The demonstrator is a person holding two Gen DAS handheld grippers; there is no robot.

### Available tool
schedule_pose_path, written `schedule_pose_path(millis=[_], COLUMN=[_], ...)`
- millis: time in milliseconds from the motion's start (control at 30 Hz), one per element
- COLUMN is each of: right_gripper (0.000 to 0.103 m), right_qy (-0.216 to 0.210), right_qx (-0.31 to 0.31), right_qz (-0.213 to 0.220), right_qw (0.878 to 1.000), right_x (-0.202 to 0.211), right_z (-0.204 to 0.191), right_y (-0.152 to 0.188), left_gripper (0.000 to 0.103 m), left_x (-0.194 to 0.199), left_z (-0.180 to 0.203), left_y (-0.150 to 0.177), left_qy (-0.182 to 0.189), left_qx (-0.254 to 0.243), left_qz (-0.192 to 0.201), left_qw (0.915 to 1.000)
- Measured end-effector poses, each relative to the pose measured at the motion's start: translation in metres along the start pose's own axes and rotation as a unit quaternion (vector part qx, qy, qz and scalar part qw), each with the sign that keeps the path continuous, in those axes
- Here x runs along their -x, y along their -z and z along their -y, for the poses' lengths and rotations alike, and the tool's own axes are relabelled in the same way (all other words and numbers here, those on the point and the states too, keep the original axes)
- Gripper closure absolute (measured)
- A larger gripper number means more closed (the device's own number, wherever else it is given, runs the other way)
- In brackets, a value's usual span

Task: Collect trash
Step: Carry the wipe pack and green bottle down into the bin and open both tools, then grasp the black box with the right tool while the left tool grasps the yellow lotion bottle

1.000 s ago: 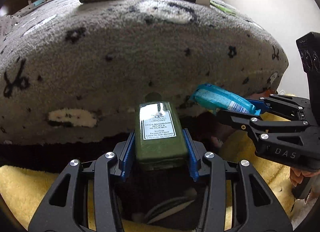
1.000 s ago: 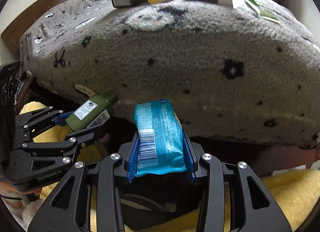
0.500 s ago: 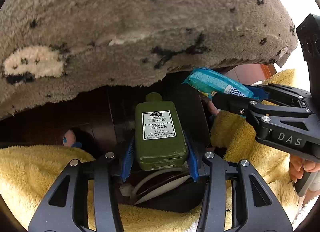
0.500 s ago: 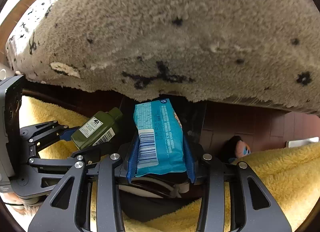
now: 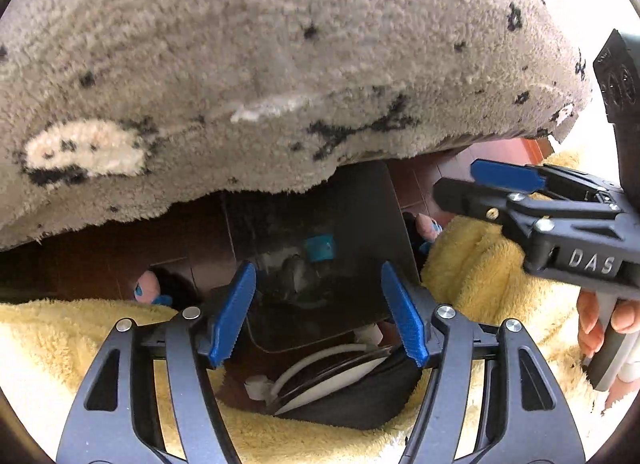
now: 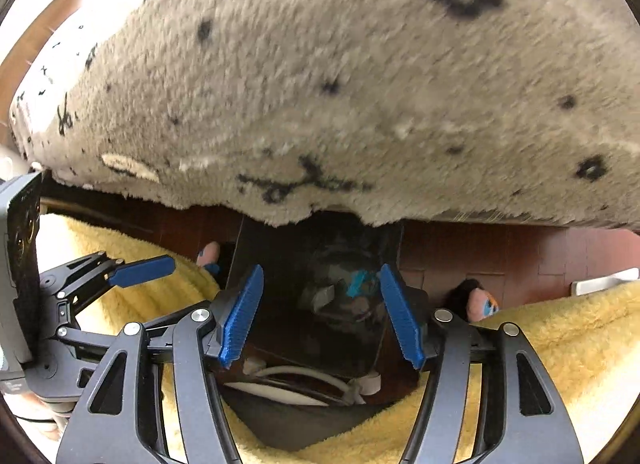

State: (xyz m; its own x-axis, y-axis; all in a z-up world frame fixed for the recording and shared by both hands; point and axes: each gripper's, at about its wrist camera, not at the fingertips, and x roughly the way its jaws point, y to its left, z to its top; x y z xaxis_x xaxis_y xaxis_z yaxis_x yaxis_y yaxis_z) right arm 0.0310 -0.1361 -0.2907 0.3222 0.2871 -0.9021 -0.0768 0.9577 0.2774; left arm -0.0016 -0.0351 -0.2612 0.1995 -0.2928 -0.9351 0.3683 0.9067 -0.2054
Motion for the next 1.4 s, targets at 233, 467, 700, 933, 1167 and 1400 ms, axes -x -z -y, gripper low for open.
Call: schedule_pose_path(millis=[233,467,700,933,1167,1400], right_gripper=[0.028,0.022,0.022,0.022,0.022,0.032], right_qy=[0.03,0.054,0.092,0.088,0.075,0.048], right_qx=[0.002,-0.016,-0.021,0.0,0.046,0.072], right_qz=[0.088,0.181,0.232,0.246,0.239,0.246], right_qw=[0.996,0.982,0.968,0.965,0.967,0.965], right_x=[0.048,0.102,0.134,0.14,0.113,0.086], right_z=[0.009,0.03,0.051,0.056,0.033,0.021], right_y=[-0.014,-0.041,-0.079,-0.12,-0.172,-0.216], left_gripper=[0.036,0.028,0.027,0.027,0.027,0.028], left_x=[0.039,0.087,0.125,0.142,0.126,0.101], left_z=[0.002,0.003,-0.011,-0.014,-0.01,-0.002], left_y=[-0.014,-0.035,-0.07,-0.115,-0.148,-0.179], left_qy=[-0.019,-0.052,-0.058,-0.067,-0.054,-0.052], left_qx=[-0.003,-0.018,-0.008,-0.017,-0.024,-0.042], left_qz=[0.059,0.14,0.199,0.218,0.211,0.203], left_qw=[0.9981,0.9887,0.9783,0.9734,0.9757,0.9768])
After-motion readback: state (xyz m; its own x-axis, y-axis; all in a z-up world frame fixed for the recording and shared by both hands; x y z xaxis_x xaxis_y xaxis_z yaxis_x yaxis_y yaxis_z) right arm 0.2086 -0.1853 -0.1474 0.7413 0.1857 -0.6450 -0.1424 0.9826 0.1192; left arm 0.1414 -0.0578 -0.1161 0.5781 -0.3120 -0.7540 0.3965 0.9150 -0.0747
